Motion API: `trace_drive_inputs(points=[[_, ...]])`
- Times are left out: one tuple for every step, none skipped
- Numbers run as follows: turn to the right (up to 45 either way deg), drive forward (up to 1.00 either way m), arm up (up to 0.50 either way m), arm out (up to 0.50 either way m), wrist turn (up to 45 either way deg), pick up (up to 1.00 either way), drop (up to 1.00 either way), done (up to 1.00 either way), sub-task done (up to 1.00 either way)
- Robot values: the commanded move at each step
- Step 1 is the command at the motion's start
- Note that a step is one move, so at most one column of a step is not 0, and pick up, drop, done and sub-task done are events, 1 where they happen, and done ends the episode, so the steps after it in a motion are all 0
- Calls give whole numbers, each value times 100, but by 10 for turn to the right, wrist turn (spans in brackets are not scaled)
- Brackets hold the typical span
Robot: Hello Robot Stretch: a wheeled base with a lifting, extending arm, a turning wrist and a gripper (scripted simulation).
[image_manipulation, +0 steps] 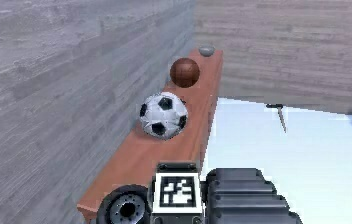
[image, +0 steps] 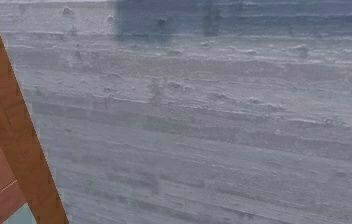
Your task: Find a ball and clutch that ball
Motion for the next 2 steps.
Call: trace_drive_inputs(points=[[0, 0, 0, 50, 0, 0, 0, 0, 0], [0, 0, 0, 0, 450, 0, 0, 0, 0]])
